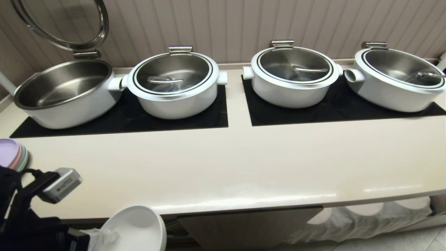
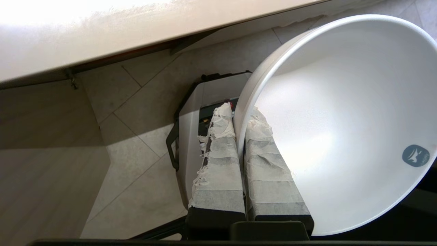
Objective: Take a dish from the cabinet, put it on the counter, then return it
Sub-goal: Place it on the table
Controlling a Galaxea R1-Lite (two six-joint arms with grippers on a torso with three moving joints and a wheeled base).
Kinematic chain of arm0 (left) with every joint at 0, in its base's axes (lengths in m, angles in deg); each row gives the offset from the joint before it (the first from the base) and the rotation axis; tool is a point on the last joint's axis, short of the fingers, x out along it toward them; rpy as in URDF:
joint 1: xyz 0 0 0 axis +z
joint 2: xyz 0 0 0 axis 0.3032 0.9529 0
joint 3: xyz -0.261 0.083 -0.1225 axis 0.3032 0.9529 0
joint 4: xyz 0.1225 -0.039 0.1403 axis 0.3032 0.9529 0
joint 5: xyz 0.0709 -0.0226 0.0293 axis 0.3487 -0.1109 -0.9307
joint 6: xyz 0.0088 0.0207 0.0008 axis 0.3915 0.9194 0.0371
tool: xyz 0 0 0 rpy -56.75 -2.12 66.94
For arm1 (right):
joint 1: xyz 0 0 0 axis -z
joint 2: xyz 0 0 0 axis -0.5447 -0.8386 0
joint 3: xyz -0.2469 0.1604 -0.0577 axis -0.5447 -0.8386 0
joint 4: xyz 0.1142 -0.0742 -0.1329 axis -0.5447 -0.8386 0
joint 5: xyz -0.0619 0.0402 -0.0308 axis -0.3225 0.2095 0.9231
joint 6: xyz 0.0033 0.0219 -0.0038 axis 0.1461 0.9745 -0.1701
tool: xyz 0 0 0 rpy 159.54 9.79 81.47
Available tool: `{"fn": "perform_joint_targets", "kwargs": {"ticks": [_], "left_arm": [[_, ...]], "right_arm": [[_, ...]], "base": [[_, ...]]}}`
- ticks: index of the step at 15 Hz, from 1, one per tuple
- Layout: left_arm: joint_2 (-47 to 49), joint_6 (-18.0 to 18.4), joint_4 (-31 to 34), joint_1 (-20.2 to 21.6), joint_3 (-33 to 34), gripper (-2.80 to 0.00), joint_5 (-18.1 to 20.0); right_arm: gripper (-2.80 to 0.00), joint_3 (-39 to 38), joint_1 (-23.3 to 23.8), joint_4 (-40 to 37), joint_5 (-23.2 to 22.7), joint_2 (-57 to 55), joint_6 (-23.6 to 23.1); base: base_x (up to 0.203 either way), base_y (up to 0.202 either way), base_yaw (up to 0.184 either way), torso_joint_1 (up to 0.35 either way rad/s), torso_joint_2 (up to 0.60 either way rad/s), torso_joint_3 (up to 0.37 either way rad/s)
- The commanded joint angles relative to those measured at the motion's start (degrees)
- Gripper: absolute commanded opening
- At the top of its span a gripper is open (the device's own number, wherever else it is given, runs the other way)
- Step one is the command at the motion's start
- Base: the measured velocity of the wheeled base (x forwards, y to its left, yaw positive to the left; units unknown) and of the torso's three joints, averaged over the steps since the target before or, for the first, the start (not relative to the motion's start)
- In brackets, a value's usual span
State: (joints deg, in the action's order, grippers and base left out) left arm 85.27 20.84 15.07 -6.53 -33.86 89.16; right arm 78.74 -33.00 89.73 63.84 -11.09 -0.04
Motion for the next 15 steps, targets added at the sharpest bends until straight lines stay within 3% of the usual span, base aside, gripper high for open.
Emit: {"fn": "perform_joint_targets", "kwargs": {"ticks": [1, 9, 15], "left_arm": [[5.66, -0.25, 0.10, -1.64, -3.07, -2.80, 0.04], [17.01, -0.61, -0.07, -4.98, -12.06, -2.80, -0.46], [17.31, -1.72, -1.04, -5.88, -12.08, -2.80, -1.89]], "right_arm": [[-2.80, 0.00, 0.00, 0.00, 0.00, 0.00, -0.07], [-2.80, 0.00, 0.00, 0.00, 0.00, 0.00, -0.02], [-2.80, 0.00, 0.00, 0.00, 0.00, 0.00, -0.04]], "base": [[0.000, 0.000, 0.000, 0.000, 0.00, 0.000], [0.000, 0.000, 0.000, 0.000, 0.00, 0.000], [0.000, 0.000, 0.000, 0.000, 0.00, 0.000]]}}
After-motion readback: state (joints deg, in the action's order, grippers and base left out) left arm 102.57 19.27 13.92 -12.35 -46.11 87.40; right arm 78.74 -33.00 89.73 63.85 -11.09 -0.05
